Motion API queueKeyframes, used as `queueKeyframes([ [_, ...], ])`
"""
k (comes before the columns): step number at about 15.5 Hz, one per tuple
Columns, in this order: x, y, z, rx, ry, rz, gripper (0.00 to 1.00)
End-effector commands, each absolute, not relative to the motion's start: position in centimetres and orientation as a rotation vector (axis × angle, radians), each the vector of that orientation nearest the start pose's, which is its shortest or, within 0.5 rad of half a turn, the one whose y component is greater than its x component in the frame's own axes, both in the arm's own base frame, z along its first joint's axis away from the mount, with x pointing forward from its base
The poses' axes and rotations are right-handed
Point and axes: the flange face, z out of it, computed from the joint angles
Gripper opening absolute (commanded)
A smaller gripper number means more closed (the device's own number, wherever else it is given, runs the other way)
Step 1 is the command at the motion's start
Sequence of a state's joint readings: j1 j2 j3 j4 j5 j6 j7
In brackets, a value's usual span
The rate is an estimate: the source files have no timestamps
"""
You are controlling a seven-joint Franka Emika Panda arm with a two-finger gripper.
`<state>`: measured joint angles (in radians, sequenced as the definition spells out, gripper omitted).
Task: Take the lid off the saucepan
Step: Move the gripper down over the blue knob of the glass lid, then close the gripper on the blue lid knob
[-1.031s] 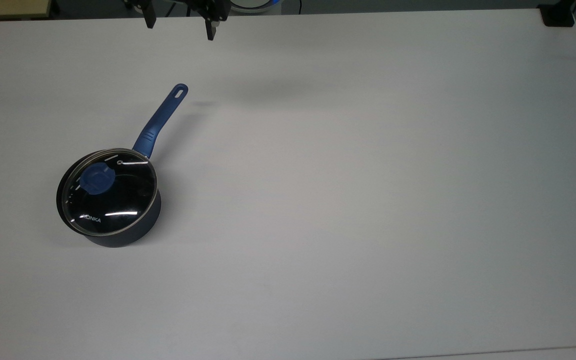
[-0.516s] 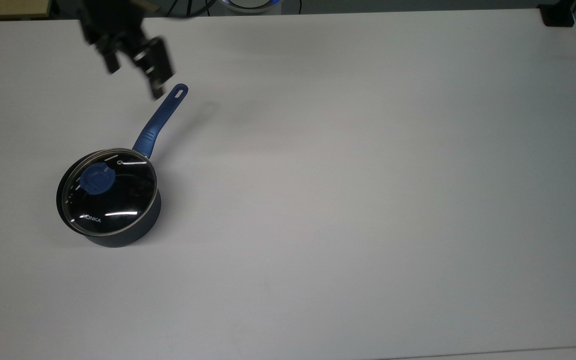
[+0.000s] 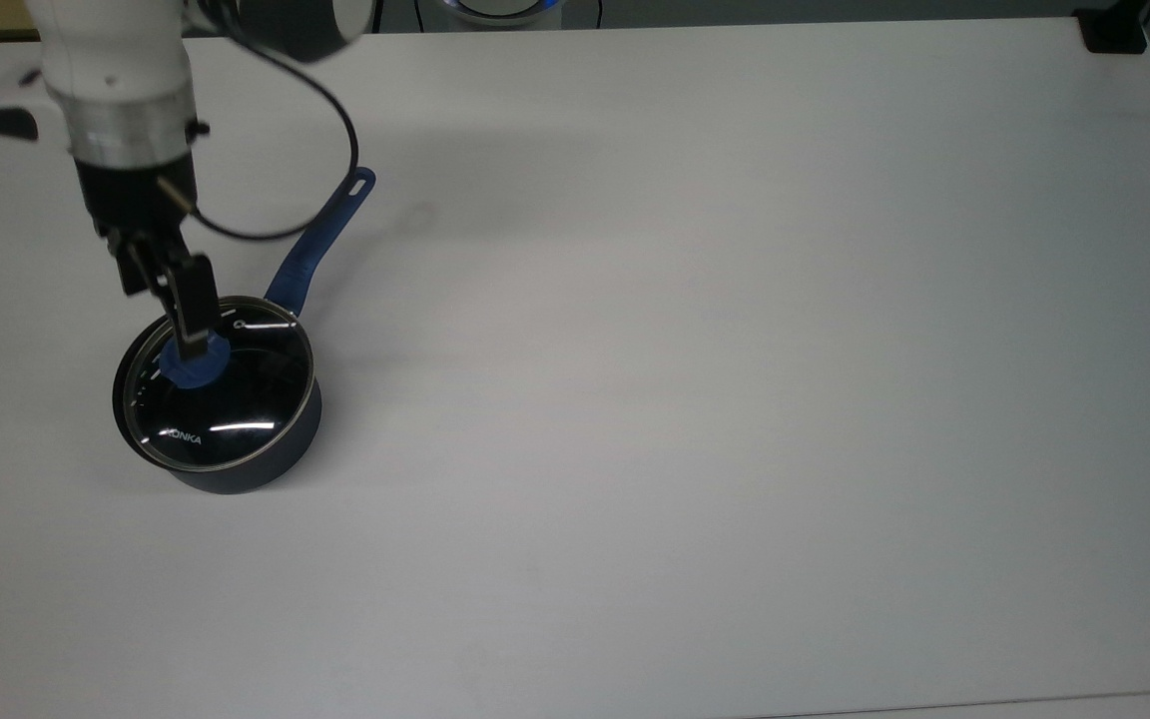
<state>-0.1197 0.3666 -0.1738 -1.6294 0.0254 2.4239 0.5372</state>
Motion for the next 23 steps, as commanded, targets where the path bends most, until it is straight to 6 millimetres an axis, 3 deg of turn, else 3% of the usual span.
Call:
queueKeyframes([
  [1, 68.3, -18.5, 43.7, -2.768, 1.251, -0.722, 1.00],
  [12, 69.1, -16.6, 40.5, -2.922, 1.136, -0.691, 1.00],
  [15, 69.1, -16.7, 40.3, -2.931, 1.137, -0.690, 0.82],
  [16, 69.1, -16.7, 40.3, -2.922, 1.145, -0.685, 0.69],
  [18, 69.1, -16.8, 40.5, -2.914, 1.153, -0.688, 0.53],
  [21, 68.8, -17.1, 41.5, -2.909, 1.157, -0.696, 0.51],
  [23, 68.2, -17.1, 43.5, -2.901, 1.147, -0.724, 0.50],
])
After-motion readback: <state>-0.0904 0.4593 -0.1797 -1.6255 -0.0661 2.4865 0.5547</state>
